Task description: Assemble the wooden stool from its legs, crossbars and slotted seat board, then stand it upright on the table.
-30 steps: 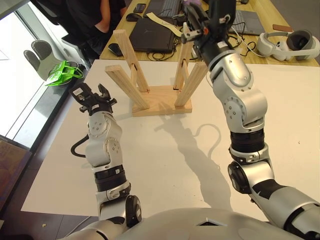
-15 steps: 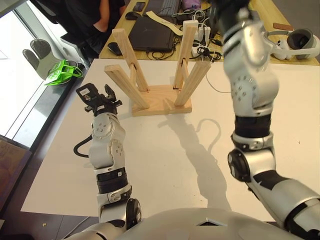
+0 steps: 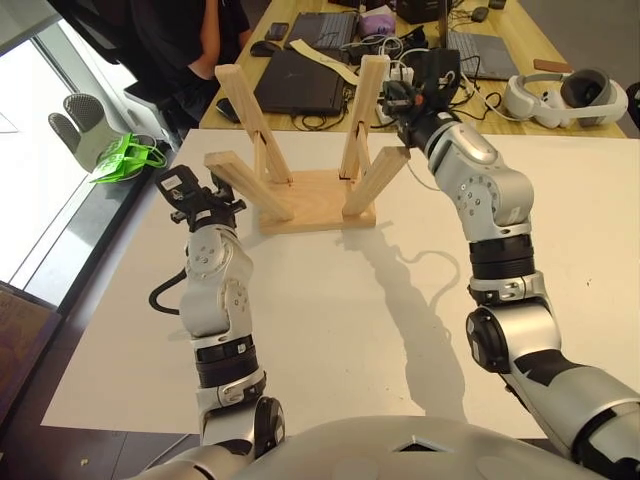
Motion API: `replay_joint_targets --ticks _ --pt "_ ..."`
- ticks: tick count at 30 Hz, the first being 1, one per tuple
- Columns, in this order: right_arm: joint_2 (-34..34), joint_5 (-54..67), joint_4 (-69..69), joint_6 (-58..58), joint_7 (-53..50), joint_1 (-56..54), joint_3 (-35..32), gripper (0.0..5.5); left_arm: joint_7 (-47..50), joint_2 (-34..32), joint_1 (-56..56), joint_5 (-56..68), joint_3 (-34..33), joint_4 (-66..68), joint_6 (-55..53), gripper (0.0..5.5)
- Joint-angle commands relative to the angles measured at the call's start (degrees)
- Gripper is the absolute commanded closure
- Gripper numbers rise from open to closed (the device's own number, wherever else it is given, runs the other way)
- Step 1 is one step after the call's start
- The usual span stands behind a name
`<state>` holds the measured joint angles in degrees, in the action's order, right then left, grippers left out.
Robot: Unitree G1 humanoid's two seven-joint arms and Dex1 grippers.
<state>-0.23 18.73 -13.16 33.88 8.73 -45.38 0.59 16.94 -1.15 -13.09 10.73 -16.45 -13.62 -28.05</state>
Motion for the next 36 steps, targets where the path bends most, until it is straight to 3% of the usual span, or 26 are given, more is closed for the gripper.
replay_joint_targets --ticks 1,11,15,24,32,36 --pt "0.0 -4.3 -4.4 2.7 -0.2 6.6 4.2 5.03 0.4 0.7 0.0 -0.1 -0.2 -0.8 -1.2 3.15" --pt "-1.3 -7.3 2.4 -16.9 -2.3 -0.9 -1.9 5.03 0.7 1.6 0.9 -0.4 -0.3 -1.8 -1.4 3.15" --pt "-2.4 -5.6 5.3 -16.9 2.0 1.1 -2.0 5.03 0.8 1.8 1.3 -0.5 -0.1 -2.4 -1.7 3.15" --pt "-16.3 1.9 24.1 -9.5 23.1 17.0 1.0 3.58 1.5 2.6 4.0 -0.5 -0.4 -6.0 -2.9 3.12" --pt "-25.6 5.3 30.9 -3.6 32.9 30.9 3.1 3.58 1.0 2.6 4.7 -0.6 0.4 -7.2 -4.3 3.12" --pt "-23.6 0.3 22.3 -7.0 33.0 29.6 8.3 3.58 0.9 2.8 3.7 -0.8 1.1 -6.3 -4.5 3.12"
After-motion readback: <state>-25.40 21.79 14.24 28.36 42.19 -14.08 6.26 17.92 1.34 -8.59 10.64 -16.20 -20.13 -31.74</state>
